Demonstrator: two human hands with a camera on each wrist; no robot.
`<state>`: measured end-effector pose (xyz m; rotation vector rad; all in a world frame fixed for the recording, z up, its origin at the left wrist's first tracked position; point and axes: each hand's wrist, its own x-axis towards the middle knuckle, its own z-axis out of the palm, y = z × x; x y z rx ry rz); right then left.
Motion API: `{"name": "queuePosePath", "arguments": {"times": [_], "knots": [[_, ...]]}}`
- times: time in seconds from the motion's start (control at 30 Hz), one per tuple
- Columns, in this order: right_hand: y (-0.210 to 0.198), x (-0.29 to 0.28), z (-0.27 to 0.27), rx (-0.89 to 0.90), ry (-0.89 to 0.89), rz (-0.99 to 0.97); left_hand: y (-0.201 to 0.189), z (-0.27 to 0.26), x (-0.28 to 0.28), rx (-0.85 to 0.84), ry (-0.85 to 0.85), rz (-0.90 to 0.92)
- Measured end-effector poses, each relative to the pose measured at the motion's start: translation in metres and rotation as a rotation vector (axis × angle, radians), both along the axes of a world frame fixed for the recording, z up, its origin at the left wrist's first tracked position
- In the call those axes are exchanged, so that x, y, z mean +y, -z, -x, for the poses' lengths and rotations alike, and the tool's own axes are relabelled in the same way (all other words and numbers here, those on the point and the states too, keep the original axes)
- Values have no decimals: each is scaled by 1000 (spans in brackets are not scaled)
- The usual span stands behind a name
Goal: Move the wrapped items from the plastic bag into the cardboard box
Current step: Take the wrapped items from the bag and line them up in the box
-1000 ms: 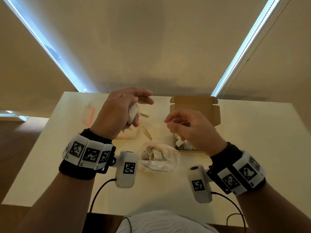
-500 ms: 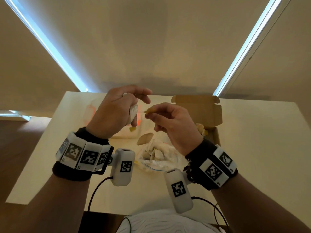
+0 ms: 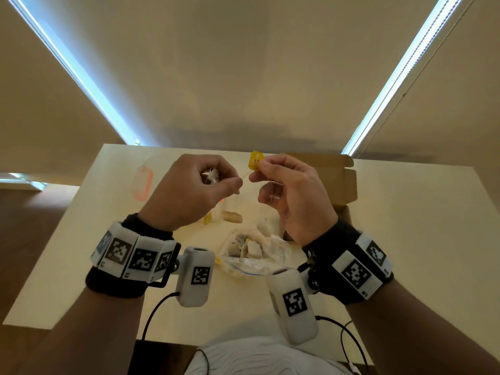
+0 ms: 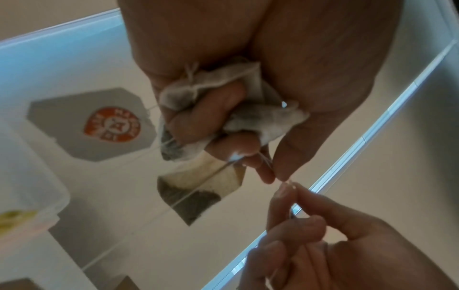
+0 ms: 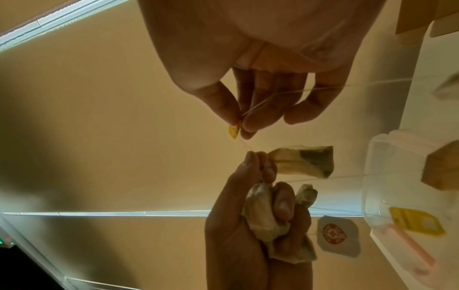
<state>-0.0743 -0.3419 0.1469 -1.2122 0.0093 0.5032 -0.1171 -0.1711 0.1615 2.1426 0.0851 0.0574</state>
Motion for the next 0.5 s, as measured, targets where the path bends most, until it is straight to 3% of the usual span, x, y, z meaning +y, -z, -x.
{"name": "queuePosePath", "arguments": {"times": [0.17,0.5], "knots": [[-1,-4,-3,85,-4,-14,-1,1,-2,-19,-1,153],[-4,-7,-5,133,40,-22,3,0,-6,-145,-41,161]]}}
